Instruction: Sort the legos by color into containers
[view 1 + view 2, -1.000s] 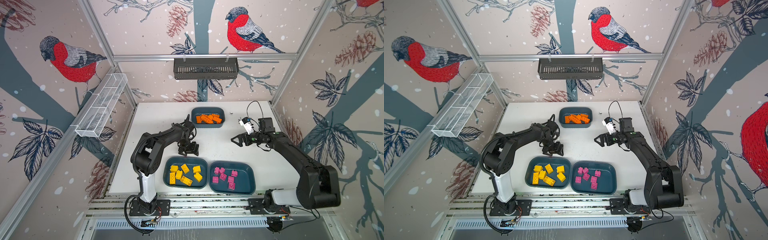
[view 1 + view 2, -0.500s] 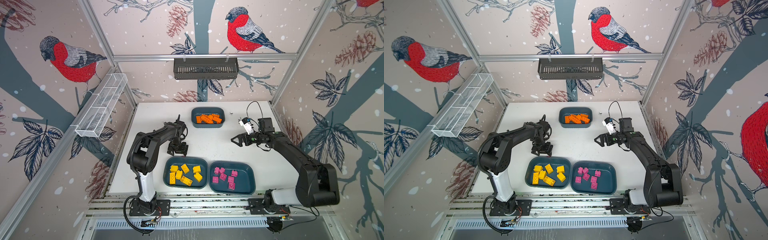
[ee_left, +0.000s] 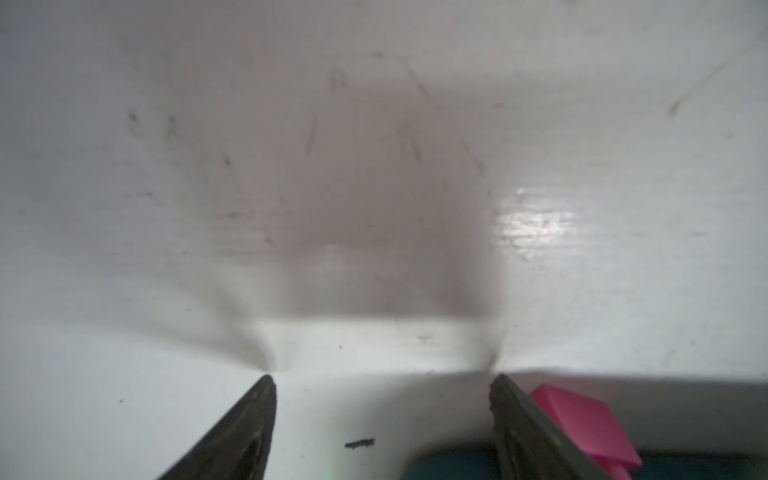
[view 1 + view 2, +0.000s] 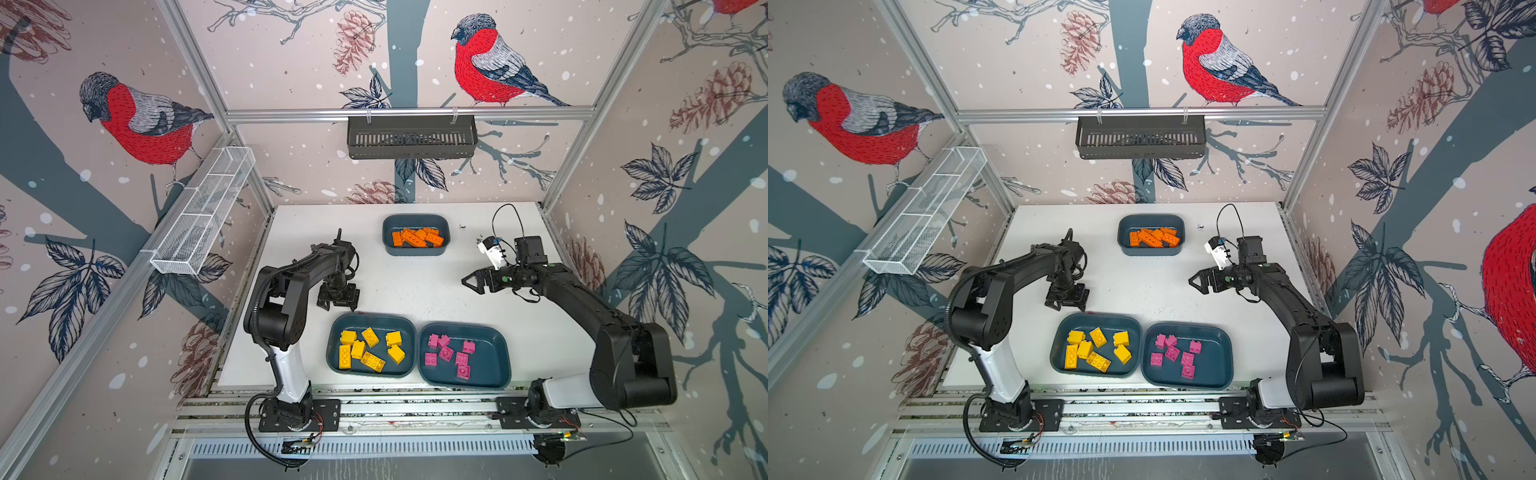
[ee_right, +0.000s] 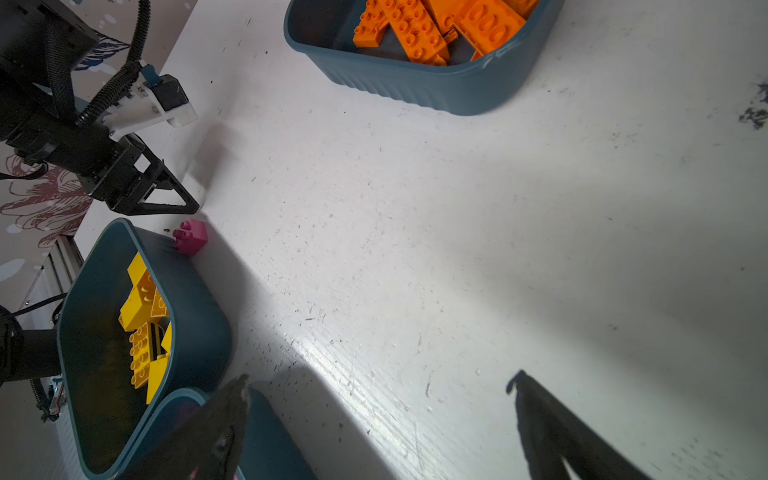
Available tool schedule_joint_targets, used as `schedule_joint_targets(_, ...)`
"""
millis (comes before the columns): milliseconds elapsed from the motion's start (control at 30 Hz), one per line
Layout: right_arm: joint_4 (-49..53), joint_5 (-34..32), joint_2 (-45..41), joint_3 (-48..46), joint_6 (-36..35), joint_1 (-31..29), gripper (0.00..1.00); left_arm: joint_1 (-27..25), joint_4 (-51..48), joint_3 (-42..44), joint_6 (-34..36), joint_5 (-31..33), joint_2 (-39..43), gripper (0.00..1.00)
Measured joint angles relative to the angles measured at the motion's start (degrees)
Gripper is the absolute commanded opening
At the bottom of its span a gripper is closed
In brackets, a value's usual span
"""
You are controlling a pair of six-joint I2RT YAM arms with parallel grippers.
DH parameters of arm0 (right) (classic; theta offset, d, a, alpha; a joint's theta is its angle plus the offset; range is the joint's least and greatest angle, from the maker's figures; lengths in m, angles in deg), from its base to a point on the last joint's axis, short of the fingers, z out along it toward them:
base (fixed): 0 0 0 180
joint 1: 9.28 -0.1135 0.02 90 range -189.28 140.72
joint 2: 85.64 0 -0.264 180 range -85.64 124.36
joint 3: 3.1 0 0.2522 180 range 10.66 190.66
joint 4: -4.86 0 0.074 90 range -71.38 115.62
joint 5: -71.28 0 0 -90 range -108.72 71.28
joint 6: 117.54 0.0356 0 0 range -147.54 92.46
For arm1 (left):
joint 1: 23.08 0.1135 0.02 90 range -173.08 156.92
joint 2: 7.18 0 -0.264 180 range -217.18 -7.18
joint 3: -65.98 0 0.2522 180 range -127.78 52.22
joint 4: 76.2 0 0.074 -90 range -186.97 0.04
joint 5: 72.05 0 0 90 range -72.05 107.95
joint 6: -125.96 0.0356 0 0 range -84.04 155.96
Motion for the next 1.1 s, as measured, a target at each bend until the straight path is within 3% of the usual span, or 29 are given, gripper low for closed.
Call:
schedule_joint_targets(167,0.4,0.0,0.2,0.0,0.0,0.0,1.0,0.7,-0.2,-1.1,0.0,-1.3,2.1,0.81)
schedule_joint_targets(467,1.7,-1.3,-1.1,1.1,0.0,0.1,1.0,-0.2,1.5,0.8,-2.7,-11.8,6.0,0.81)
schedule_joint_targets(667,2.1,-2.5,-1.2,2.8,1.0,0.1,1.0,-6.0,3.8,-1.1,-5.0,-16.9,3.1,0.81)
schedule_joint_targets(1100,0.3,-3.4,-1.6,-0.5,3.5,1.3,1.0,-15.5,3.7,-10.6,-8.8,-20.1,-6.8,0.8)
